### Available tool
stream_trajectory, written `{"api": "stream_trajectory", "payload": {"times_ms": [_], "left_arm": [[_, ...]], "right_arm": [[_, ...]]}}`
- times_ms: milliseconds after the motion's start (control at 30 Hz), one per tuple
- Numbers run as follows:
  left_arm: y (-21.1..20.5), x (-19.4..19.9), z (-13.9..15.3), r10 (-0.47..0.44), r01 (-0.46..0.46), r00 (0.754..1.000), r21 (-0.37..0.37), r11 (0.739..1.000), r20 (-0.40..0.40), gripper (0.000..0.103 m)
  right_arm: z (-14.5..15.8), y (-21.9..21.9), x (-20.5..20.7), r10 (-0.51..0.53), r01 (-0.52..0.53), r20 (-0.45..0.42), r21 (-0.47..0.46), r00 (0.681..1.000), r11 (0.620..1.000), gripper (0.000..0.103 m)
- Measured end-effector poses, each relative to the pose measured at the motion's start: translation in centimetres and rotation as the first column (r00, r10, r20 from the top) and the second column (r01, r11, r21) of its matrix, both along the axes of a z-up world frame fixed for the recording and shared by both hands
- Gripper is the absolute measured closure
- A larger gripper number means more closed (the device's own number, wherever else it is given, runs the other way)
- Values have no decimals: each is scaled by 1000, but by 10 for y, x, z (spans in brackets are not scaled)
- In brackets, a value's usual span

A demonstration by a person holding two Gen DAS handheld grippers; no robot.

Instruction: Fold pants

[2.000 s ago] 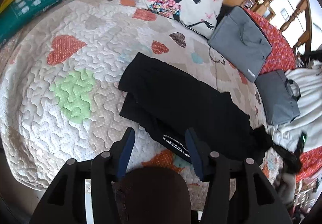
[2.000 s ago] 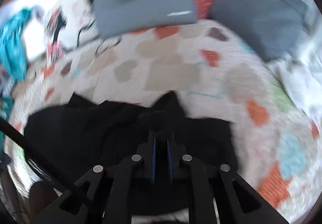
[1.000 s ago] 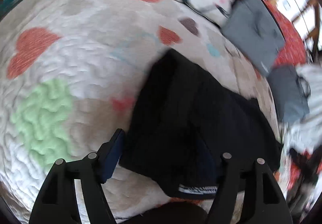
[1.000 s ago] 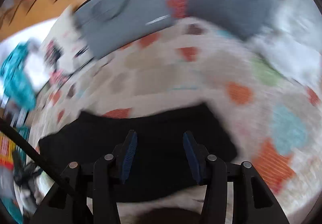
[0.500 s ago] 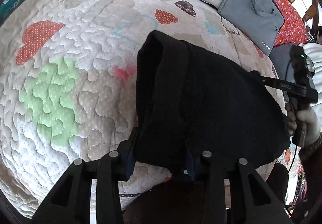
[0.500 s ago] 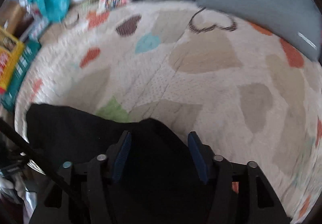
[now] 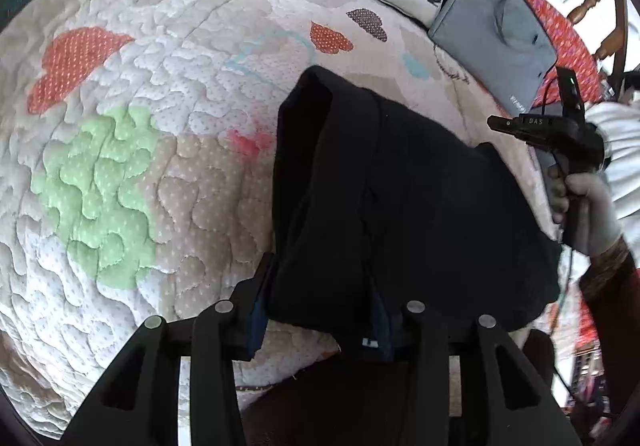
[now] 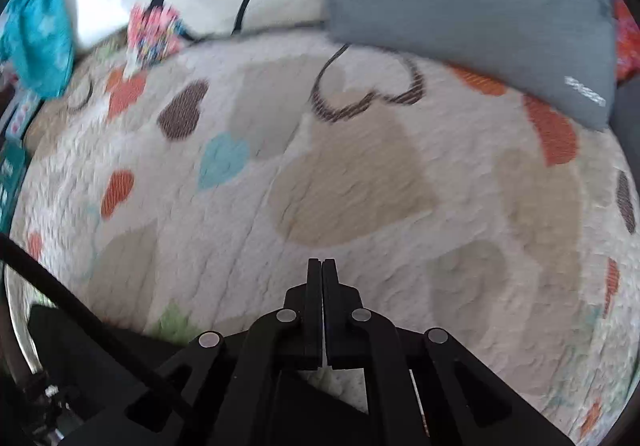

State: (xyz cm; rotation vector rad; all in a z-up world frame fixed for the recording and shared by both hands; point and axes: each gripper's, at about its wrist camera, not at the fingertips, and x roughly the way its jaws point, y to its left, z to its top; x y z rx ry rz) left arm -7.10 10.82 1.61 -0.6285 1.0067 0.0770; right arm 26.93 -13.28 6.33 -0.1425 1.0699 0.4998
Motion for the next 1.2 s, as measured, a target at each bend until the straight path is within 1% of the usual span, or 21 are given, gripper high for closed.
{"api": "stream_trajectory", "payload": {"times_ms": [33, 100, 167, 200, 267, 300, 367, 400, 433, 567, 633, 667, 733, 767, 867, 900, 967, 1033, 1067, 1133, 1200], "left_arm": [[3, -3, 4, 2, -2, 1000, -5, 1000, 9, 58], [7, -12, 13, 5, -5, 999, -5, 1000, 33, 57], [10, -19, 24, 16, -16, 998, 11, 1000, 54, 57], [12, -23, 32, 38, -41, 998, 59, 997, 55, 57], [18, -28, 40, 77, -82, 996, 125, 989, 45, 57], [24, -31, 42, 105, -110, 994, 125, 986, 42, 57], [35, -33, 45, 149, -151, 986, 25, 988, 71, 57], [37, -30, 48, 155, -151, 983, -40, 988, 96, 57], [36, -27, 51, 154, -146, 981, -71, 987, 115, 57], [12, 9, 60, 102, -86, 976, -88, 992, 194, 50], [2, 33, 52, 78, -54, 975, -117, 992, 208, 48], [1, 43, 43, 75, -52, 978, -126, 991, 193, 47], [2, 61, 19, 101, -94, 989, -69, 993, 108, 47], [3, 64, 10, 110, -106, 990, -55, 993, 88, 47], [9, 57, 1, 129, -117, 981, -90, 989, 145, 47], [11, 55, -1, 128, -114, 979, -98, 989, 157, 47], [12, 53, -3, 123, -106, 977, -101, 989, 174, 47], [12, 50, -5, 117, -101, 976, -92, 991, 182, 47], [11, 49, -4, 112, -98, 976, -82, 992, 184, 47], [10, 50, -2, 105, -92, 977, -75, 993, 184, 47], [14, 50, 0, 112, -97, 979, -94, 991, 173, 47]], "right_arm": [[6, -4, -5, -1, 0, 9, 18, 1000, 1000, 84], [21, -10, -24, 20, -22, 54, 31, 998, 999, 67], [30, -12, -47, 69, -72, 85, 28, 994, 997, 61], [31, -12, -58, 94, -97, 83, 33, 992, 995, 59], [28, -13, -77, 134, -137, 59, 50, 989, 989, 58], [25, -13, -86, 143, -146, 45, 59, 989, 988, 58], [14, -13, -98, 160, -160, 5, 89, 987, 983, 58], [7, -13, -103, 161, -159, -16, 104, 987, 982, 58], [0, -12, -107, 160, -154, -40, 125, 986, 980, 58], [-23, -8, -111, 123, -97, -109, 219, 986, 971, 58], [-28, -8, -111, 102, -71, -114, 254, 988, 965, 58], [-31, -8, -108, 89, -58, -111, 259, 990, 964, 57], [-36, -9, -96, 63, -29, -119, 270, 991, 963, 56], [-39, -12, -85, 44, -3, -135, 287, 990, 958, 56], [-48, -21, -47, 15, 70, -221, 375, 975, 924, 56], [-48, -23, -36, -10, 96, -223, 381, 975, 920, 56], [-48, -27, -15, -92, 152, -194, 325, 977, 933, 57], [-50, -32, 0, -116, 196, -233, 356, 965, 914, 59], [-44, -35, 3, -144, 225, -239, 357, 960, 906, 59], [-26, -42, -3, -160, 219, -184, 364, 970, 905, 57], [-3, -56, -17, -149, 189, -132, 380, 980, 906, 56]]}}
